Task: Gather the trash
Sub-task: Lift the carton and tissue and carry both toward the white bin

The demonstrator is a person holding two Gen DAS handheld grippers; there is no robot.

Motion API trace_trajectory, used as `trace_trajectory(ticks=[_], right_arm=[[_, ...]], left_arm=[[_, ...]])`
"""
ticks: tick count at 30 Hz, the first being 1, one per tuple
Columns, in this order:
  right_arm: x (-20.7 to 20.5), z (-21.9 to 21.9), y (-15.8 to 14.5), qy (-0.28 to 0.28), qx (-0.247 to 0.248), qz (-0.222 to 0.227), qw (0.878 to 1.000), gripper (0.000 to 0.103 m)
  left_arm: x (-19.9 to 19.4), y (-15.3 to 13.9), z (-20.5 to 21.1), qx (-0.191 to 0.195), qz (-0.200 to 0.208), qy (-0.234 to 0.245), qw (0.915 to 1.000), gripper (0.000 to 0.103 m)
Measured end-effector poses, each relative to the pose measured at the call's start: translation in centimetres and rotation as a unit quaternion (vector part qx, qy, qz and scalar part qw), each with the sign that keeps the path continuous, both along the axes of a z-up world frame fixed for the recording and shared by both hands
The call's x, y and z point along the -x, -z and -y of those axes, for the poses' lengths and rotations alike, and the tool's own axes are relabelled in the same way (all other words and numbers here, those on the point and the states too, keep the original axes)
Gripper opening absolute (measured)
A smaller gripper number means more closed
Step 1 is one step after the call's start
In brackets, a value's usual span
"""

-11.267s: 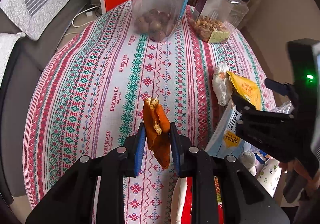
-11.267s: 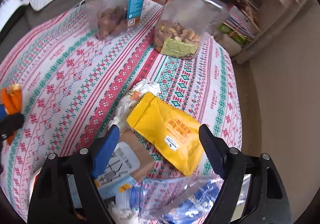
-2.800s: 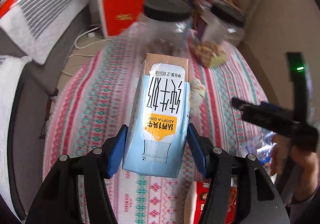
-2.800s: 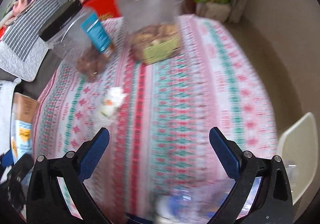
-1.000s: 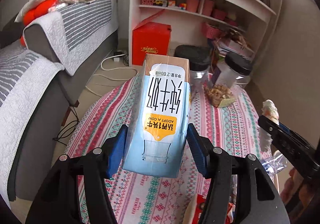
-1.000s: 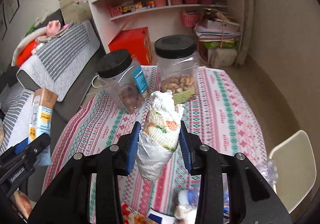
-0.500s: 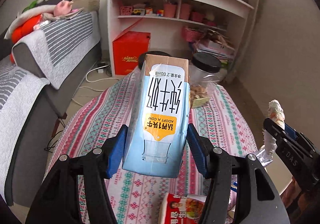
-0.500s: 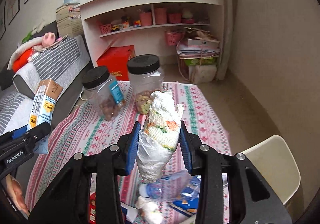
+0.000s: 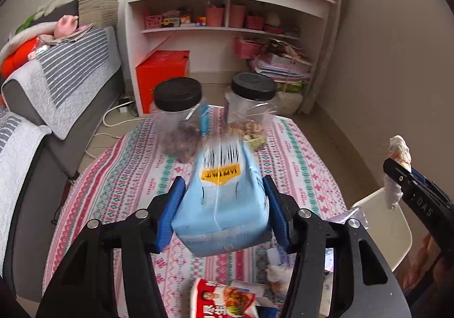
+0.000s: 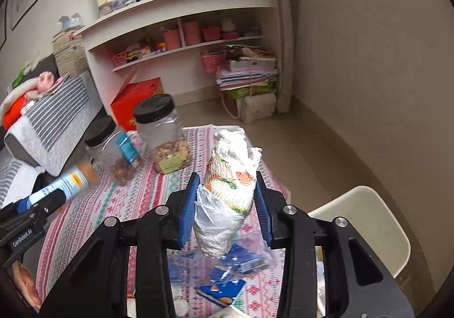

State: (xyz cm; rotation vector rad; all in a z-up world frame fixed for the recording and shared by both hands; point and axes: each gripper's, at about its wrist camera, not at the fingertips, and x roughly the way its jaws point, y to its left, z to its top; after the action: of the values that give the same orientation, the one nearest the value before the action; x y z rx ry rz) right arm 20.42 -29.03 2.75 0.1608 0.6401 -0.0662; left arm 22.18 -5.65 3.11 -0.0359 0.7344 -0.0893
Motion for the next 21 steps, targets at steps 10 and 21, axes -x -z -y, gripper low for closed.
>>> trace_trajectory(ticks=[10,21], right_arm=[[1.4,2.8,-0.5,0.021,-0.008,0.006,1.000,0.036],[2.4,5.8,-0.9,0.049,-0.003,0.007,0.999,0.036]], left_arm=[[-0.1,-0.5,1.8,0.003,0.008,0.027,0.9996,0.055],[0.3,-1.6,4.2,0.018,0.017,0.040,0.9989,0.055]])
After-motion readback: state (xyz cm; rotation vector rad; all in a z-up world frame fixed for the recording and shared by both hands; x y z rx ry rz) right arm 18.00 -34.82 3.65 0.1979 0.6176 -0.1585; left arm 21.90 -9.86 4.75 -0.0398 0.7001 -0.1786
